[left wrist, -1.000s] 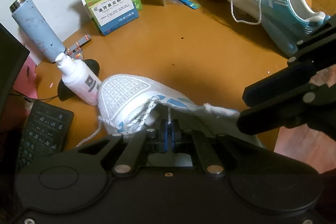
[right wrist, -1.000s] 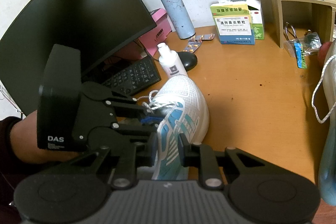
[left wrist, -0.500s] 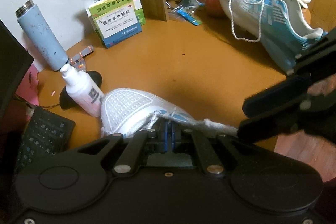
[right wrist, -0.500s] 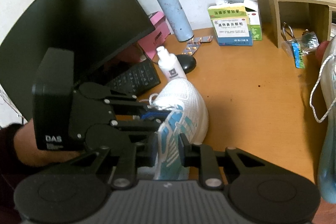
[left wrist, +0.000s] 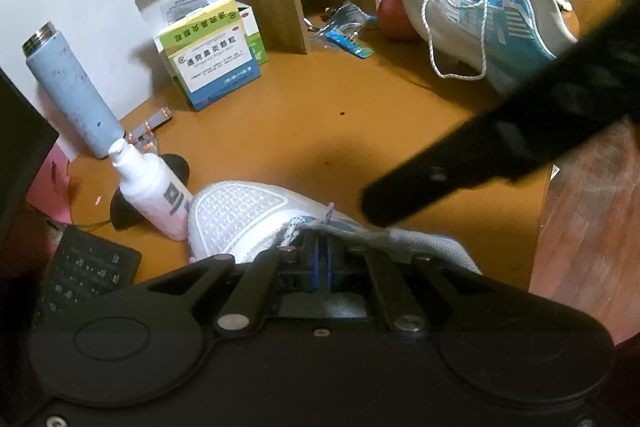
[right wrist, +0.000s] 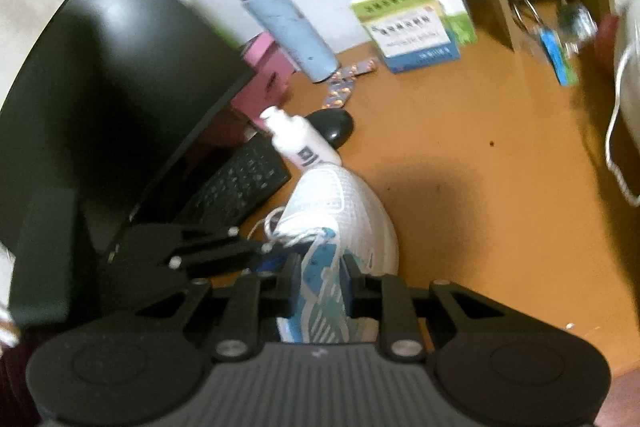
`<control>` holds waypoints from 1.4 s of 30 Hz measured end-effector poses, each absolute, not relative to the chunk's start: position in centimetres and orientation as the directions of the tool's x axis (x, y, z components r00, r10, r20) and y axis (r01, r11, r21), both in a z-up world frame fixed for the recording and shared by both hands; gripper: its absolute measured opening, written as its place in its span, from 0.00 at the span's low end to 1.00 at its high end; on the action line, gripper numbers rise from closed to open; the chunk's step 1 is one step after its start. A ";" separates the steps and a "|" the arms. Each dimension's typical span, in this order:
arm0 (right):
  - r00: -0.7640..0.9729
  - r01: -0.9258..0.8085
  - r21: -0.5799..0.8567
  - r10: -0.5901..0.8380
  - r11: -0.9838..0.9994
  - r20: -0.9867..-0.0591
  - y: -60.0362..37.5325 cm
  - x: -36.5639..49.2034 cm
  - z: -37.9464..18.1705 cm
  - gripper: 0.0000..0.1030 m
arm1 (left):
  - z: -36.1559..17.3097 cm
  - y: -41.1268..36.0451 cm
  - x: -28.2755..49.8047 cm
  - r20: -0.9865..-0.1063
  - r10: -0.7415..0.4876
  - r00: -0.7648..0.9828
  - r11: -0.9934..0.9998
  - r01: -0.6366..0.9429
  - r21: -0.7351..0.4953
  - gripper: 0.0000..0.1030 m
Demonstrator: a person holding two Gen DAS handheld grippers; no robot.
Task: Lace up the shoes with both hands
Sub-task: 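Pull the lace end up and away from the sneaker with the right tool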
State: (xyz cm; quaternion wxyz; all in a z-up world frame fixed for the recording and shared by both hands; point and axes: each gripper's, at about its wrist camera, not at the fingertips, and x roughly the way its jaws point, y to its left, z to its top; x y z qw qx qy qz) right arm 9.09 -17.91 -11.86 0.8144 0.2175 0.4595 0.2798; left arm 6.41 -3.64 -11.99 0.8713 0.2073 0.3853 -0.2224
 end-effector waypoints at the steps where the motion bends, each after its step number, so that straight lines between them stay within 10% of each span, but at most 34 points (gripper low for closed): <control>1: 0.419 -0.241 0.622 0.658 0.745 -0.625 -17.9 9.4 -12.1 0.20 | -12.0 -3.6 6.4 -0.764 -0.228 0.604 0.816 0.547 0.188 0.01; 23: 0.423 -0.120 0.741 0.710 0.660 -0.564 -17.6 11.4 -14.5 0.02 | -11.6 -3.8 5.8 -0.764 -0.205 0.612 0.828 0.525 0.198 0.01; 31: 0.553 -0.119 0.741 0.664 0.661 -0.504 -21.8 10.1 -11.6 0.02 | -9.2 -2.9 2.8 -0.716 -0.181 0.675 0.849 0.475 0.233 0.29; 42: 0.761 -0.041 0.728 0.494 0.684 -0.421 -32.5 7.5 -7.0 0.02 | -9.1 -3.1 0.5 -0.721 -0.152 0.676 0.858 0.453 0.244 0.35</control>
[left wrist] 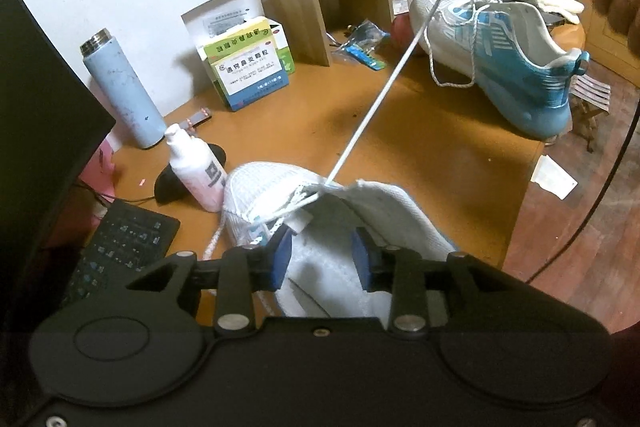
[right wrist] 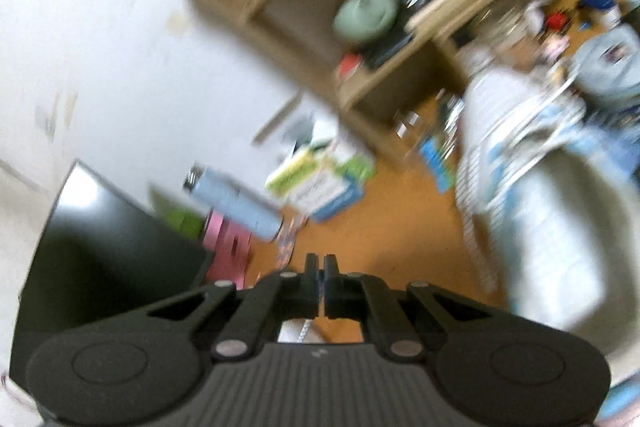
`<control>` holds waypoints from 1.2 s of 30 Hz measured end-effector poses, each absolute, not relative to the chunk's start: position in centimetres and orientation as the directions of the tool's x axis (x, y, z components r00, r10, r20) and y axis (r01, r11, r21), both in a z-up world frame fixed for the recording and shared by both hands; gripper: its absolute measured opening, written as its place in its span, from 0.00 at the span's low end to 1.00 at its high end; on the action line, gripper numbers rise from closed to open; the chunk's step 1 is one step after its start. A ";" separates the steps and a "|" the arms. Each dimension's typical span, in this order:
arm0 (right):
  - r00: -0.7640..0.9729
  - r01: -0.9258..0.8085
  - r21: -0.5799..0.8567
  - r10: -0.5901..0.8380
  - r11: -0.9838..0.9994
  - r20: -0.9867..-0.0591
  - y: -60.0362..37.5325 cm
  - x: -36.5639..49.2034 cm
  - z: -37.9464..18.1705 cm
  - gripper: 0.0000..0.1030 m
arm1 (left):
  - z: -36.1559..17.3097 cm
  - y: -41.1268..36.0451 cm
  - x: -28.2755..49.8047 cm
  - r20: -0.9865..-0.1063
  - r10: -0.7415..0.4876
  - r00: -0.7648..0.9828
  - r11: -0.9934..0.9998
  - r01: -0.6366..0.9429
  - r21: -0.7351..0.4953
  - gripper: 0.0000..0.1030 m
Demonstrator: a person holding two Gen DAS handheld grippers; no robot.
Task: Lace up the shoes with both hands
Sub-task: 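Pull the lace end up and away from the sneaker with the right tool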
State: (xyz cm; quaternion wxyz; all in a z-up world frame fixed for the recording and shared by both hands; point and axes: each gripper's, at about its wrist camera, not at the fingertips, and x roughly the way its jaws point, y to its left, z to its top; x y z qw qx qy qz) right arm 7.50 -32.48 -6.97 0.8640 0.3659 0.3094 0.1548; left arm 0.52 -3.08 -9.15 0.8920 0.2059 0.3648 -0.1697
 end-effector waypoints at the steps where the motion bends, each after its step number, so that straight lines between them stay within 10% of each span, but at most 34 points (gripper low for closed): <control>1: 0.774 -0.034 0.728 0.479 0.685 -0.415 -33.3 7.3 -6.6 0.02 | -9.2 -3.3 0.5 -0.722 -0.149 0.675 0.858 0.452 0.245 0.35; 36: 0.957 0.266 0.702 -0.095 0.661 -0.274 -52.9 -1.8 -0.4 0.02 | -9.6 -3.3 0.4 -0.738 -0.119 0.665 0.865 0.434 0.252 0.42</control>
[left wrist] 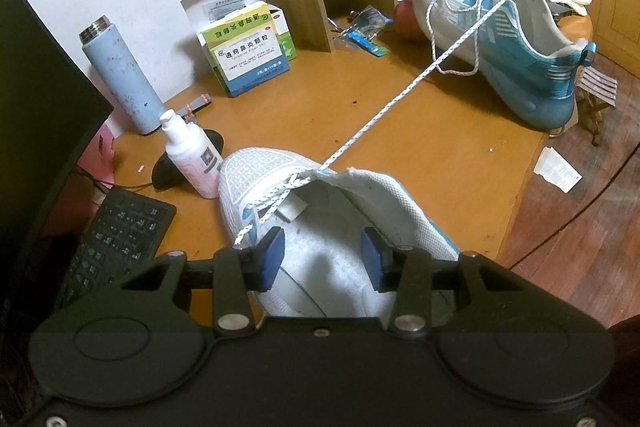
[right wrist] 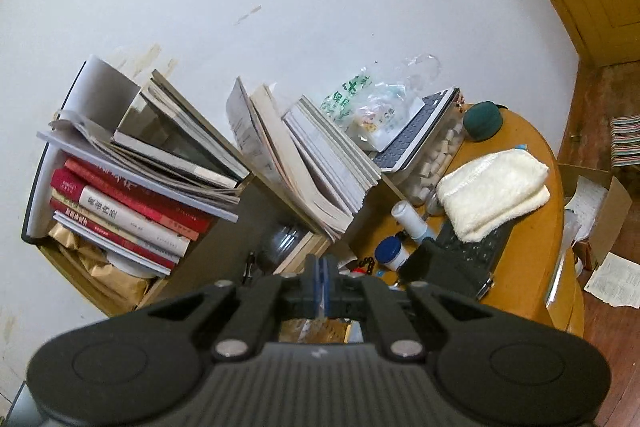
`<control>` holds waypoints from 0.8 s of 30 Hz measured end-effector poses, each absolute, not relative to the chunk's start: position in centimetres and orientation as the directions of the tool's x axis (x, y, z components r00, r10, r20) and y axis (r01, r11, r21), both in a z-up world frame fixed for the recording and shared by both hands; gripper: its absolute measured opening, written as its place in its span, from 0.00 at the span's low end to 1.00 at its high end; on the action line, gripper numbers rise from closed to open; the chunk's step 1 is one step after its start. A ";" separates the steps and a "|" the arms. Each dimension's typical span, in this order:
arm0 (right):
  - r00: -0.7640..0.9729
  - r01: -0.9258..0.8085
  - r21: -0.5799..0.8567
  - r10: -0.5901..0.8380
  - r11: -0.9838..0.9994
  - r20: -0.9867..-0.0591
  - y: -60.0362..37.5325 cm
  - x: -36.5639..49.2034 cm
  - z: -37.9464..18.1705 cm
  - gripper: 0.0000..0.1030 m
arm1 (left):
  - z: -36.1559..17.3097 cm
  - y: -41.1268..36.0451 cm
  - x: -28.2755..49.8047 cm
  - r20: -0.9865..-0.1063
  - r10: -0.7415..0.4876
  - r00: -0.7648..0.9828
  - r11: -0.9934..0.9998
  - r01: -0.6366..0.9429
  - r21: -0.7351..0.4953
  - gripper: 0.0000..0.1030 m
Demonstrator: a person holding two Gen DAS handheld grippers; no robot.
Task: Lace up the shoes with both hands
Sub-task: 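Pull the lace end up and away from the sneaker with the right tool, then release the lace and bring the right tool back toward the sneaker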
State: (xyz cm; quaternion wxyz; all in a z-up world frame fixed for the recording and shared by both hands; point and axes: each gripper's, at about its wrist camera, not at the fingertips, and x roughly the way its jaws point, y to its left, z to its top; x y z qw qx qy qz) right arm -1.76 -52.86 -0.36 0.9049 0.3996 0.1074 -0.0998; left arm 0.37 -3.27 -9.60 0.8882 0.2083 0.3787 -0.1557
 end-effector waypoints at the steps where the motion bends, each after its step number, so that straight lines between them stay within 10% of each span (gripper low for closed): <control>1: 0.957 0.266 0.701 -0.094 0.661 -0.275 -52.8 -1.7 -0.4 0.02 | -9.6 -3.2 0.4 -0.738 -0.120 0.664 0.865 0.435 0.251 0.42; 24: 0.503 -0.354 0.748 0.789 0.561 -0.354 -24.0 6.8 -4.5 0.02 | -2.5 -3.5 -1.2 -0.647 -0.298 0.702 0.865 0.485 0.128 0.44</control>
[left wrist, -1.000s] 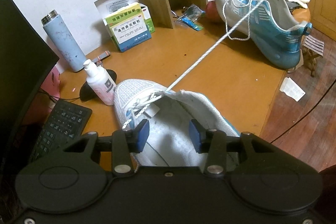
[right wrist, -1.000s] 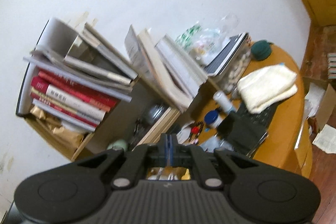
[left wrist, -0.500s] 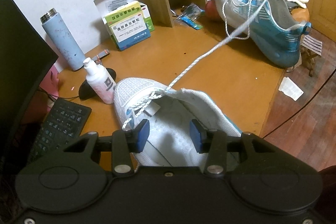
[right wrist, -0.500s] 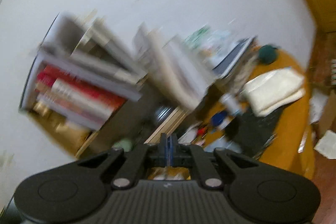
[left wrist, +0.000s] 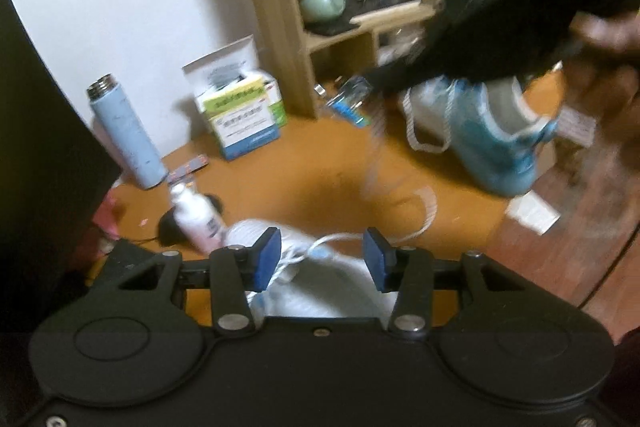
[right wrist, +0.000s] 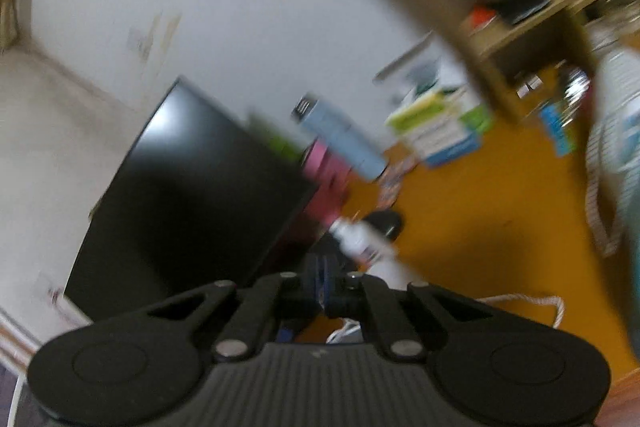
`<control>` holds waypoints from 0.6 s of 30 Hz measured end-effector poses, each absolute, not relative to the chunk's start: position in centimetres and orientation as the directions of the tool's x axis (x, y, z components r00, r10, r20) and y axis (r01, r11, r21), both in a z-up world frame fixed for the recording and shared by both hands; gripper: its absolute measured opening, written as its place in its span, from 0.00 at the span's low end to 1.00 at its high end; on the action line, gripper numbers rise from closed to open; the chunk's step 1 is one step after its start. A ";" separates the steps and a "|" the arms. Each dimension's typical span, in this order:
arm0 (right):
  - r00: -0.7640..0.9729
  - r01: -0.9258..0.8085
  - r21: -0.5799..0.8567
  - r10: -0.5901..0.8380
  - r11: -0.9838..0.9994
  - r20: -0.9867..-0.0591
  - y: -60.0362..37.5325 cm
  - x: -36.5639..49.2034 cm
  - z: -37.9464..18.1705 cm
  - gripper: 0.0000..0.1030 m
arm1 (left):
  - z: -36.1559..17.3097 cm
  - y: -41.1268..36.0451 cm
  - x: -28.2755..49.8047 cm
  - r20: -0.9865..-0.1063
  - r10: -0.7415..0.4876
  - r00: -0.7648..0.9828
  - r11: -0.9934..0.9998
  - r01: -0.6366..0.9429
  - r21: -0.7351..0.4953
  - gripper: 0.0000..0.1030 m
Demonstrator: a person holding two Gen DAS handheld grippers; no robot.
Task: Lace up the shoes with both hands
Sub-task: 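Release the lace and bring the right tool back toward the sneaker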
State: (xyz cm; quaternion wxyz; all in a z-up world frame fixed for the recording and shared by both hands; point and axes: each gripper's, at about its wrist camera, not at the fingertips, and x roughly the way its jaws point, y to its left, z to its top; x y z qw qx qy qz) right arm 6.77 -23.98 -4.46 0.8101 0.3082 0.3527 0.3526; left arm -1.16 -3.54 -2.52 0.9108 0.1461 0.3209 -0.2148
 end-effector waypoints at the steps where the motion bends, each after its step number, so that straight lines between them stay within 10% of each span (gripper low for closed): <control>1: 0.489 -0.366 0.739 0.793 0.565 -0.364 -23.2 6.7 -4.5 0.02 | -2.3 -3.5 -1.1 -0.646 -0.314 0.696 0.864 0.491 0.109 0.44; 5: 0.446 -0.420 0.697 0.801 0.581 -0.399 -20.8 6.3 -4.7 0.03 | -1.7 -3.2 -1.0 -0.630 -0.324 0.706 0.881 0.469 0.071 0.41; 13: 0.405 -0.455 0.677 0.812 0.578 -0.421 -19.3 5.8 -5.0 0.03 | -2.0 -2.4 -0.1 -0.651 -0.318 0.689 0.896 0.444 0.032 0.01; 18: 0.415 -0.445 0.692 0.816 0.568 -0.403 -19.5 5.7 -4.8 0.10 | -2.2 -0.7 0.4 -0.642 -0.313 0.699 0.923 0.384 -0.031 0.01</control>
